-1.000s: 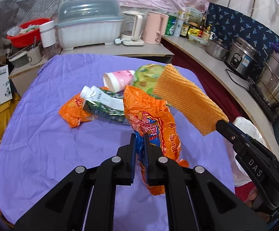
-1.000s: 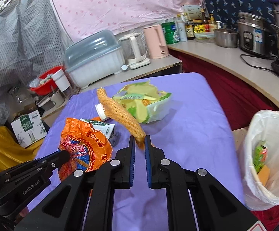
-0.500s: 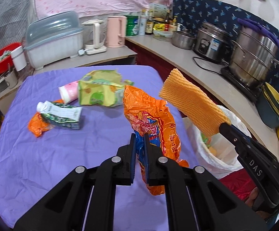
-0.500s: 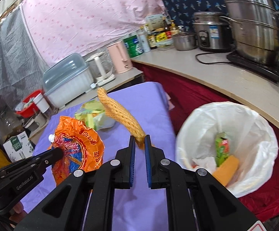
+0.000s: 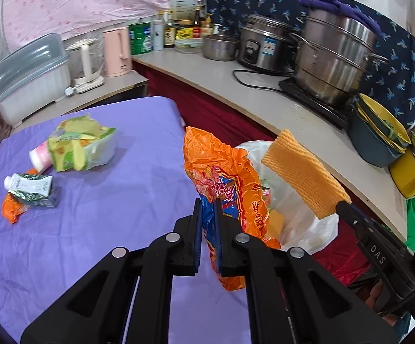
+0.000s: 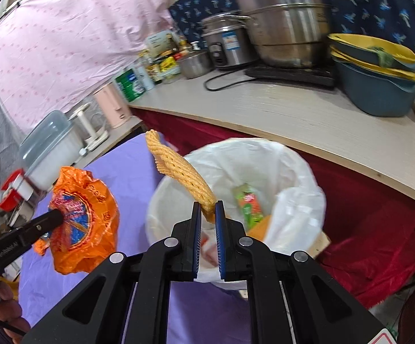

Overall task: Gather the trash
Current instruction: 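Carry the snack bag and foam net over the bin with both tools, then open both tools to drop the snack bag and foam net into the bin, then move both tools back to the table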

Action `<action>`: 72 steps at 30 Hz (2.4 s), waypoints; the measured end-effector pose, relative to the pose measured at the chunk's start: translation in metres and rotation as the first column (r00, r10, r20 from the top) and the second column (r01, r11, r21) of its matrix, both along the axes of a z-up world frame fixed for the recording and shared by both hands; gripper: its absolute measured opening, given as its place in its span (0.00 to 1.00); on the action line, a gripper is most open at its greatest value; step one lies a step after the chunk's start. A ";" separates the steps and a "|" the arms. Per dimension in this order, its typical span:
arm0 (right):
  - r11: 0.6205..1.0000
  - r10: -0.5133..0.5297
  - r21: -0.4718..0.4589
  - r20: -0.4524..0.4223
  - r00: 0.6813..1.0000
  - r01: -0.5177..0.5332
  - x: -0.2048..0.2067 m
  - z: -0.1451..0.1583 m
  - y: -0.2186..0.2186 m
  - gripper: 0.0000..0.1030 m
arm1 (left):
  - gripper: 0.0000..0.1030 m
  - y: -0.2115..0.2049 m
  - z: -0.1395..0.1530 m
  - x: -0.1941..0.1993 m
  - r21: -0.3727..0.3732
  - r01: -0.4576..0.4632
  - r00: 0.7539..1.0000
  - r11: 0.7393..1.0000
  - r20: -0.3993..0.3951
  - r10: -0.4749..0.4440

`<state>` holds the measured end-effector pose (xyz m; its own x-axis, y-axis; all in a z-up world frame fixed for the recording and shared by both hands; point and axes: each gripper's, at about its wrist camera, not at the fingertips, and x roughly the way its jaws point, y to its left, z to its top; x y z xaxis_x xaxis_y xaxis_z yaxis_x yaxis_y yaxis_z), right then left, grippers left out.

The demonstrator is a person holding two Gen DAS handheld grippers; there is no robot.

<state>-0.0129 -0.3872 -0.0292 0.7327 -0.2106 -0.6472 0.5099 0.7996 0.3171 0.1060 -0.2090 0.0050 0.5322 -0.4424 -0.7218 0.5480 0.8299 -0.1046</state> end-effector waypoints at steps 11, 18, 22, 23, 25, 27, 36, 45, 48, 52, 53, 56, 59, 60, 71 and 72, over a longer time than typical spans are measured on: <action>0.996 -0.086 -0.007 -0.060 0.995 0.085 -0.020 -0.023 -0.025 0.09 | 0.07 -0.053 -0.023 0.003 0.006 0.063 0.997 0.998 -0.051 -0.063; 0.995 -0.096 0.002 -0.071 0.993 0.097 -0.014 -0.029 -0.026 0.09 | 0.07 -0.069 -0.042 0.009 0.020 0.080 0.993 0.997 -0.090 -0.078; 0.994 -0.104 0.009 -0.072 0.992 0.105 -0.012 -0.031 -0.027 0.11 | 0.08 -0.076 -0.049 0.011 0.038 0.087 0.992 0.996 -0.090 -0.083; 0.994 -0.105 0.010 -0.072 0.992 0.106 -0.013 -0.031 -0.027 0.13 | 0.09 -0.076 -0.050 0.012 0.040 0.085 0.992 0.996 -0.094 -0.081; 0.994 -0.108 0.005 -0.070 0.992 0.109 -0.012 -0.030 -0.025 0.14 | 0.09 -0.075 -0.051 0.013 0.038 0.078 0.993 0.996 -0.095 -0.074; 0.994 -0.110 0.004 -0.067 0.992 0.111 -0.012 -0.029 -0.024 0.14 | 0.09 -0.075 -0.052 0.013 0.044 0.073 0.994 0.996 -0.090 -0.069; 0.994 -0.111 -0.008 -0.043 0.993 0.111 -0.005 -0.019 -0.020 0.29 | 0.34 -0.068 -0.047 0.015 0.041 0.046 0.997 0.998 -0.068 -0.043; 0.995 -0.094 -0.026 -0.009 0.996 0.094 -0.002 -0.001 -0.007 0.38 | 0.34 -0.053 -0.037 0.018 0.019 0.026 0.997 0.999 -0.067 -0.025; 0.996 -0.086 -0.034 -0.004 0.996 0.086 0.000 0.003 0.000 0.41 | 0.34 -0.044 -0.035 0.018 0.020 0.009 0.998 1.000 -0.057 -0.008; 0.997 -0.064 -0.041 -0.002 0.998 0.064 0.005 0.005 0.011 0.41 | 0.34 -0.028 -0.034 0.021 0.024 -0.019 0.998 1.000 -0.052 0.020; 0.997 -0.058 -0.042 -0.002 0.998 0.058 0.007 0.006 0.014 0.41 | 0.34 -0.024 -0.034 0.022 0.022 -0.027 0.998 0.999 -0.054 0.028; 0.998 -0.037 -0.043 0.000 0.999 0.037 0.012 0.008 0.025 0.41 | 0.34 -0.007 -0.033 0.027 0.024 -0.060 0.997 0.998 -0.049 0.061; 0.999 -0.013 -0.050 -0.001 1.000 0.013 0.018 0.010 0.037 0.42 | 0.42 0.013 -0.032 0.034 0.018 -0.101 0.994 0.995 -0.051 0.102; 0.999 -0.001 -0.051 -0.003 1.000 0.001 0.022 0.010 0.042 0.43 | 0.43 0.021 -0.031 0.036 0.017 -0.116 0.992 0.993 -0.050 0.117; 0.989 0.140 -0.044 -0.021 0.990 -0.141 0.072 0.006 0.105 0.44 | 0.54 0.113 -0.037 0.068 0.043 -0.302 0.952 0.952 -0.041 0.304; 0.987 0.153 -0.042 -0.022 0.988 -0.153 0.077 0.005 0.111 0.44 | 0.54 0.123 -0.038 0.072 0.043 -0.321 0.945 0.946 -0.043 0.323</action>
<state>0.0640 -0.2763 -0.0243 0.7464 -0.1252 -0.6536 0.3860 0.8814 0.2721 0.1779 -0.0861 -0.0335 0.6058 -0.2271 -0.7625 0.2455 0.9650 -0.0923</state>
